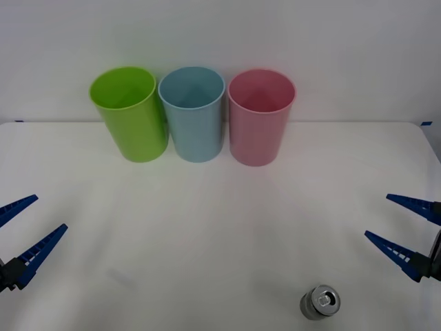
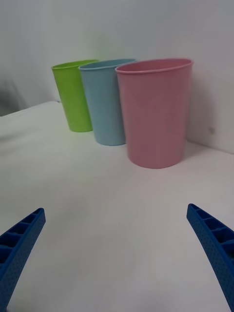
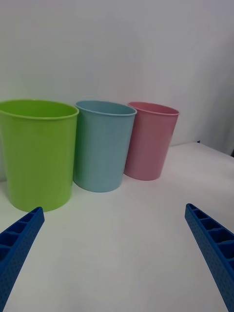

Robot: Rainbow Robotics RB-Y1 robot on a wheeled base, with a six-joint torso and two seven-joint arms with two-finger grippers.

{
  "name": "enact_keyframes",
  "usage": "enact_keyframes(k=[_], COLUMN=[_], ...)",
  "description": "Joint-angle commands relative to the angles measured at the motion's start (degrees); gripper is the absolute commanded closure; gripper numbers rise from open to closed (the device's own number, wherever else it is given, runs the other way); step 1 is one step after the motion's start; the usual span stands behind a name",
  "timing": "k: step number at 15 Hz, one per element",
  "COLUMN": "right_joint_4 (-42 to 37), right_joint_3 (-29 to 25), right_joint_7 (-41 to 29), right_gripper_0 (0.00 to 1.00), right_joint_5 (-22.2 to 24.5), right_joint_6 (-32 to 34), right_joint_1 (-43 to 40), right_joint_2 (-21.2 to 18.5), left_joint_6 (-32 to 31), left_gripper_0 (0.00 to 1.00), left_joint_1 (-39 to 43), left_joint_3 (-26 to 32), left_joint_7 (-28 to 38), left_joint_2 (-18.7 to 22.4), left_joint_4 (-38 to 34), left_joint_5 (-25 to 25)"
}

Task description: Grasp the object on the table and drop it into the matching bin: aluminum can to the light blue bin, PET bottle to the pink bin.

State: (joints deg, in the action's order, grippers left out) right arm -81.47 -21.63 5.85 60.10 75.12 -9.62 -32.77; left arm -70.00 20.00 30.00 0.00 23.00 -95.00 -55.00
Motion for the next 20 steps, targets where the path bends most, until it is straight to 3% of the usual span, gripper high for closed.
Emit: enact_keyframes(k=[1, 10, 16, 20], right_joint_4=[4.65, 9.40, 9.31, 9.40], right_joint_3=[0.01, 0.01, 0.19, 3.26], right_joint_7=[1.09, 3.64, 5.58, 7.16], right_gripper_0=[0.00, 0.00, 0.00, 0.00], right_joint_5=[1.69, 6.43, 10.04, 11.00], right_joint_6=[3.98, 14.88, 14.88, 14.88], right_joint_1=[2.24, 3.74, 3.56, 3.12], right_joint_2=[-1.60, -7.05, -8.10, -8.10], left_joint_6=[0.00, 0.00, 0.00, 0.00], left_gripper_0=[0.00, 0.00, 0.00, 0.00], left_joint_1=[0.00, 0.00, 0.00, 0.00], left_joint_3=[0.00, 0.00, 0.00, 0.00], left_joint_7=[0.00, 0.00, 0.00, 0.00], left_joint_2=[0.00, 0.00, 0.00, 0.00], left_joint_4=[0.00, 0.00, 0.00, 0.00], left_joint_5=[0.00, 0.00, 0.00, 0.00])
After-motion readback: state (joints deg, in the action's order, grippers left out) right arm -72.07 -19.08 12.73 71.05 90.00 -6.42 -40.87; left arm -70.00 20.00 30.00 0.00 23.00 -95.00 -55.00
